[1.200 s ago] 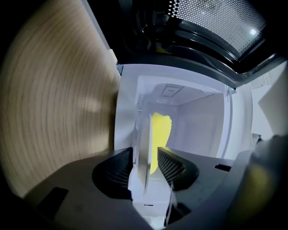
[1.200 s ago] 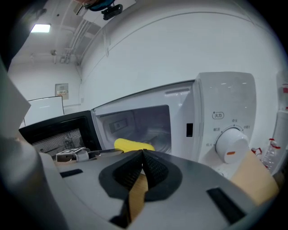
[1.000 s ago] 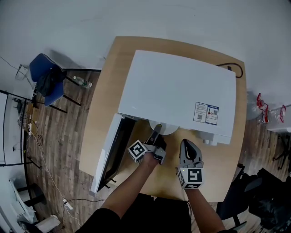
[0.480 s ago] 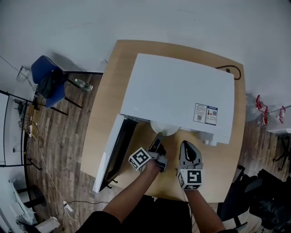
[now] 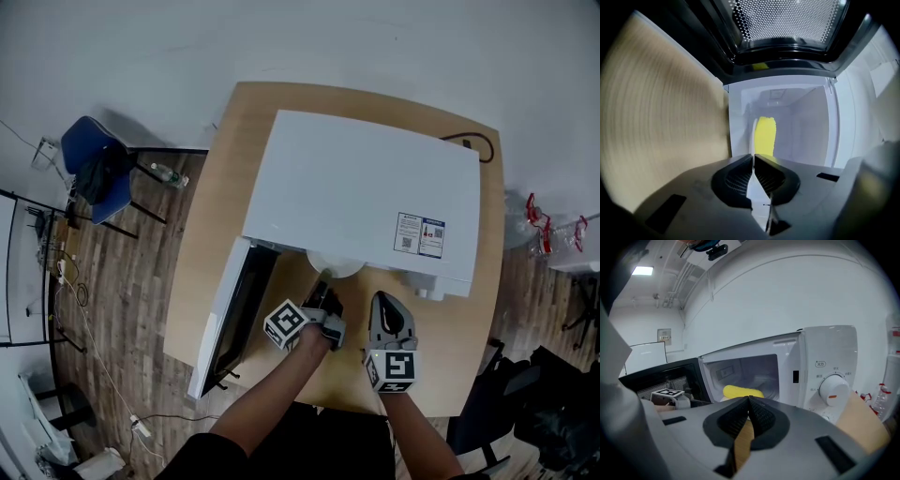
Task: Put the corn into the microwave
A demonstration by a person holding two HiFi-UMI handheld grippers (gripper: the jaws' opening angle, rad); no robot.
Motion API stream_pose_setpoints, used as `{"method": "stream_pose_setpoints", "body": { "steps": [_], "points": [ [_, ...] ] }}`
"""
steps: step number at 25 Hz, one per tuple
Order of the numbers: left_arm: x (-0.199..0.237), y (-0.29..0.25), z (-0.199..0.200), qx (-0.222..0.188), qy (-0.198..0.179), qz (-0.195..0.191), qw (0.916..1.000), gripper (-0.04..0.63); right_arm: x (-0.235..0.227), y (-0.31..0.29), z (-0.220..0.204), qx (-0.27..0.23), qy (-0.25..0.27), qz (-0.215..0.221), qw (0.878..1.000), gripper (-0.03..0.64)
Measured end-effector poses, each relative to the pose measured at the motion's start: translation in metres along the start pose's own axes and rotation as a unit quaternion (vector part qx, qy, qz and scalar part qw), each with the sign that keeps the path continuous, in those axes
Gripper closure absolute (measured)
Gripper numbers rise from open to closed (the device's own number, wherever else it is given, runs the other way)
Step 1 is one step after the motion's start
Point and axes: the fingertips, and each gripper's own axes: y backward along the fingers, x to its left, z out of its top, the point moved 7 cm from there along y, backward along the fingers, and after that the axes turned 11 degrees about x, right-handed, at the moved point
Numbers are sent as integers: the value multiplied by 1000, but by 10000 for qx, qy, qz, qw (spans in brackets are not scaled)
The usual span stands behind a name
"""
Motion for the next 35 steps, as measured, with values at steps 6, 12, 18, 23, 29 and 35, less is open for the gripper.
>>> {"method": "stream_pose_setpoints", "body": {
  "steps": [6,12,18,23,29,35],
  "points": [
    [-2,-15,3,-13,-5,16,10000,572,-7,-1,0,-9,-47,29,10000,558],
    [-5,-28,9,-104,13,18,9999,574,-11,-7,0,28,-20,86,10000,557],
    [-3,-30,13,-34,98,-138,9999,572,-10,-10,-3,165,46,92,9998,557],
    [-7,-21,8,88,-78,-136,9998,572,-9,-8,-3,168,49,91,9998,557],
    [-15,-21,-6,359,-144,-136,9992,572,-1,-4,-1,144,38,123,9998,557],
    [-15,-30,-1,440,-339,36,9985,572,-1,-1,-7,190,71,87,9998,557]
  ]
}}
